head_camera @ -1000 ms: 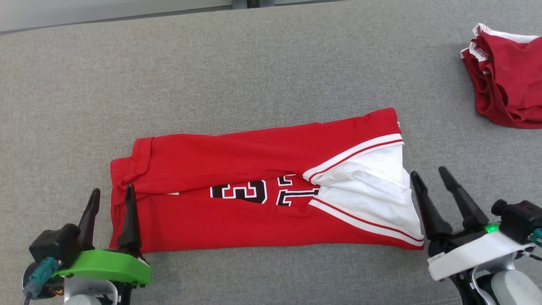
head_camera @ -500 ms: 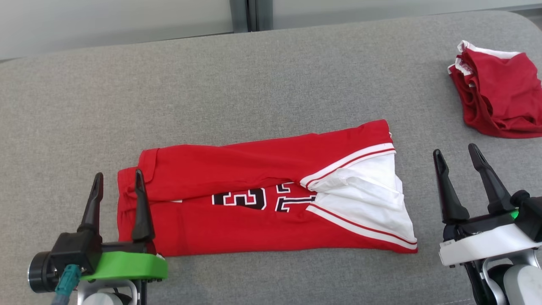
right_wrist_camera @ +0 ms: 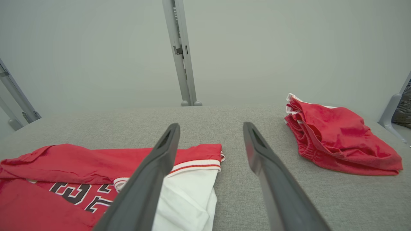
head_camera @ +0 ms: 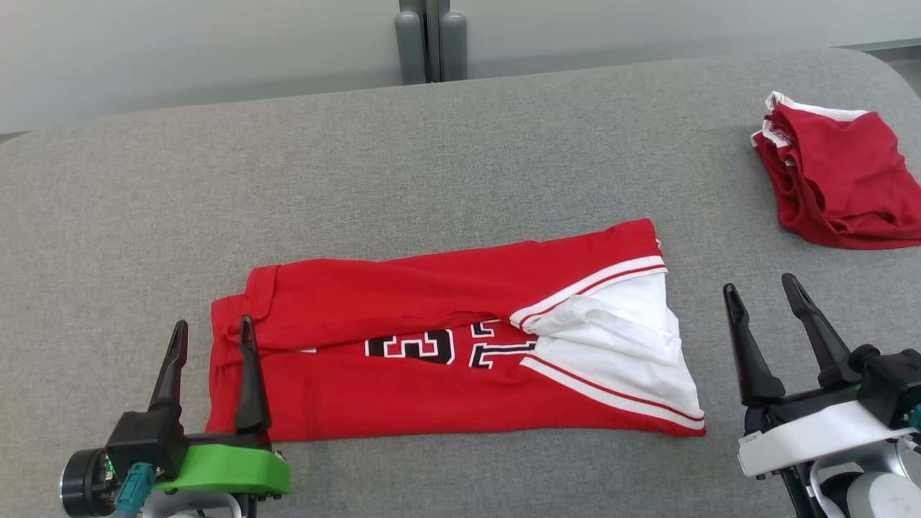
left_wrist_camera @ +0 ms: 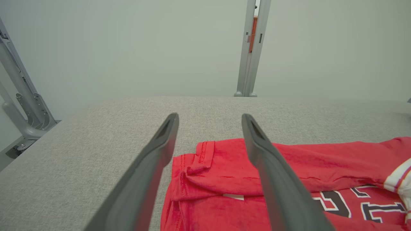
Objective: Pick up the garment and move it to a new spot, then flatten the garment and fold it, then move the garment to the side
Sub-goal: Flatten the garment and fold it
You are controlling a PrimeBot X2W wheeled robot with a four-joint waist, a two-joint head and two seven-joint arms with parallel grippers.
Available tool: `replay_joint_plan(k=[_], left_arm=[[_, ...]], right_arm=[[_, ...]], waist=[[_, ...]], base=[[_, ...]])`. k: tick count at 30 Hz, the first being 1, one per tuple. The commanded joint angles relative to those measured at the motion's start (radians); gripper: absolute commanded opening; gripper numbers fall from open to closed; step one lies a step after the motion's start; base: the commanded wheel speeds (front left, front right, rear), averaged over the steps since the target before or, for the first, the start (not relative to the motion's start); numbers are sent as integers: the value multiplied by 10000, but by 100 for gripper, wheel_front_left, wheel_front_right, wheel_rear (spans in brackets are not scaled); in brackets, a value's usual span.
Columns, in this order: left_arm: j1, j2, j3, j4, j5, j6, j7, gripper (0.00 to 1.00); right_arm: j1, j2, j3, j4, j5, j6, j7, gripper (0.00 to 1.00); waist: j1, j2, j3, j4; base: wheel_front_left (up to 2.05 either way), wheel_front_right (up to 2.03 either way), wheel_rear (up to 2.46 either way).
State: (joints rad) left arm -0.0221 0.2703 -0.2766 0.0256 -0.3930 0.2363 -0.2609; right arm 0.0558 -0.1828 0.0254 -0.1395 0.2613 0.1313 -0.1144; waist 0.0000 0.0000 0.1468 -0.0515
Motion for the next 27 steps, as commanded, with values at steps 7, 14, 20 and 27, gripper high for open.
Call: replay_joint_plan(k=[7,14,20,27], left_arm=[[-291,-30,2,32,154,-94,-50,100],[-902,-294,41,-152,437,-262,-51,100],[-1320,-736,187,-385,776,-469,-52,100],[-1561,-1185,426,-325,1145,-848,-45,100]], right_arm=[[10,-93,-29,102,118,-13,118,100],[-305,-382,139,1287,474,-13,288,100],[-999,-499,572,2953,1012,-13,224,100],[-1653,-524,1134,4670,1603,-13,413,100]], waist=[[0,0,183,153],[0,0,824,646],[0,0,1344,1083],[0,0,1604,1331]], base=[[0,0,0],[0,0,0],[0,0,0],[0,0,0]])
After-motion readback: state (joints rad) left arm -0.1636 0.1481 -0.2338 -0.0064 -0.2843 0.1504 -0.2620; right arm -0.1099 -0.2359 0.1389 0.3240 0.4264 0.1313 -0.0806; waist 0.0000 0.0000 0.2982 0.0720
